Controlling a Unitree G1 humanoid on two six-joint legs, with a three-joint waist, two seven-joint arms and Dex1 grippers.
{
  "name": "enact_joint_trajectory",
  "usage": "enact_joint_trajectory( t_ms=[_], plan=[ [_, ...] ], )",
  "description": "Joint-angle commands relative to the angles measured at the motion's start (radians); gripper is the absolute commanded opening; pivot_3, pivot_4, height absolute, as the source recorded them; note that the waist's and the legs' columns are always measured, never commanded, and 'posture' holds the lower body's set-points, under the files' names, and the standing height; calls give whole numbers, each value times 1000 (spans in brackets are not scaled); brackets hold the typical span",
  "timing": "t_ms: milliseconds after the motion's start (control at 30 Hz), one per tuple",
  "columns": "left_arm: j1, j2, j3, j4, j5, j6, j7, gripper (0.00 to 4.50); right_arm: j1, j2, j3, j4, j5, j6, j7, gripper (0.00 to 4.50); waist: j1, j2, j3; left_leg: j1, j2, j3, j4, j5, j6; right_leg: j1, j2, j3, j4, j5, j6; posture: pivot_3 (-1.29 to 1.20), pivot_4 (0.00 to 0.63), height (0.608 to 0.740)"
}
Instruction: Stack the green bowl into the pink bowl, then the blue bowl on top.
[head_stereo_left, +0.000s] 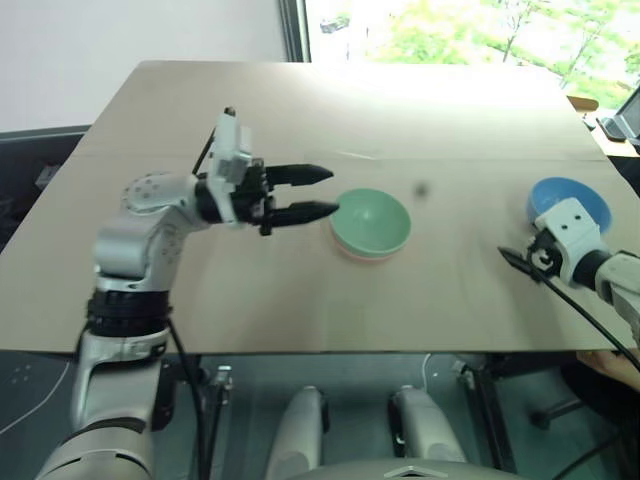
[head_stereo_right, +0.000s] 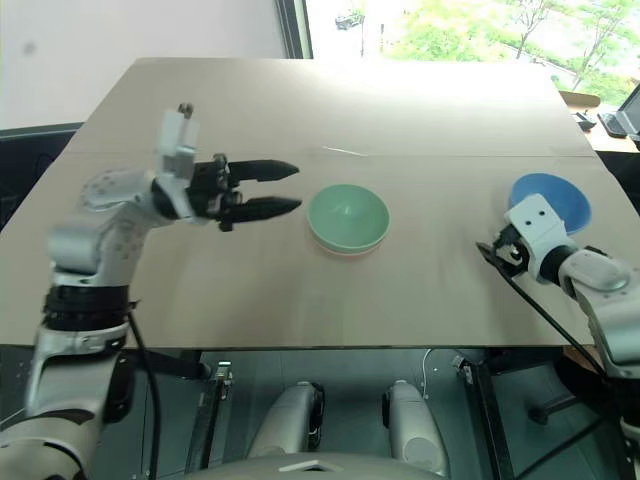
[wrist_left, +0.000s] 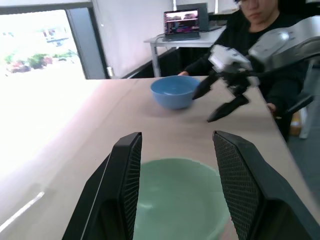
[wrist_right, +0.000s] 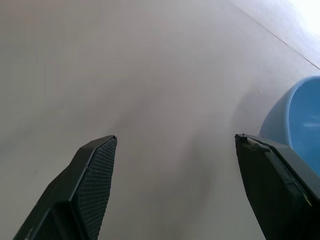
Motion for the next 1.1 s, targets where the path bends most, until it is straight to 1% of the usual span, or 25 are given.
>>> enact_joint_trajectory(
  t_ms=[33,100,233,333,467,500,533,600,700,767,800,900,1000,1100],
  plan=[
    [32,53,61,-91,-97,72,-22,4067,-68,-6,15,44,-56,-12,-16,3977,3,0,0,0,0,0,0,0,0,0,0,0,0,0,0,0,150,740],
    [59,58,71,-117,-103,69,-1,4377,-107,2,15,59,-58,-10,-10,3977,6,0,0,0,0,0,0,0,0,0,0,0,-1,0,0,0,150,740],
    [102,53,81,-166,-102,47,45,4377,-158,11,6,91,-74,22,-29,3977,5,0,0,0,0,0,0,0,0,0,-1,0,-1,0,0,0,150,740],
    [125,65,68,-194,-105,51,42,4377,-190,19,12,174,-97,45,-52,3977,5,0,0,0,0,0,0,0,0,0,-1,0,-1,0,0,0,150,740],
    [127,70,52,-211,-90,35,32,4377,-227,33,27,284,-103,50,-38,3977,7,0,0,0,0,0,0,0,0,0,-1,0,-1,0,0,0,150,740],
    [126,70,50,-213,-89,33,32,4500,-235,36,29,303,-102,51,-30,3449,5,0,0,0,0,1,0,0,0,0,-1,0,-1,0,0,0,150,740],
    [123,70,49,-212,-88,33,36,4500,-247,41,26,320,-98,51,-25,3166,4,0,0,0,0,1,0,0,0,0,-1,0,-1,0,0,0,150,740],
    [123,73,49,-213,-84,27,36,4500,-262,46,26,339,-98,43,-17,2278,0,0,0,0,0,1,0,0,0,0,0,1,-1,0,0,0,150,740],
    [133,81,49,-224,-86,24,38,4500,-288,51,28,359,-102,37,-9,1146,-1,0,0,1,0,1,-1,0,0,0,0,1,-1,0,0,0,150,740],
    [141,86,50,-230,-86,22,40,4500,-299,51,30,364,-108,30,-7,228,0,0,0,1,0,1,-1,0,0,0,0,1,-1,0,0,0,150,740],
    [144,89,50,-231,-87,20,40,4500,-301,50,31,364,-111,28,-5,87,0,0,0,1,0,1,-1,0,0,0,0,1,-1,0,0,0,150,740],
    [155,96,46,-230,-72,2,44,4500,-307,44,37,359,-125,8,2,87,2,0,0,0,0,1,-1,0,0,0,0,1,-1,0,0,0,150,740],
    [166,93,43,-222,-38,-19,80,4500,-310,42,44,324,-129,-11,17,87,2,0,0,0,0,1,-1,0,0,0,0,1,-1,0,0,0,150,740],
    [186,80,35,-220,15,-64,124,4500,-317,79,42,205,-63,-40,79,87,0,0,0,0,0,1,-1,0,0,0,0,1,-1,0,0,0,150,740]
  ],
)
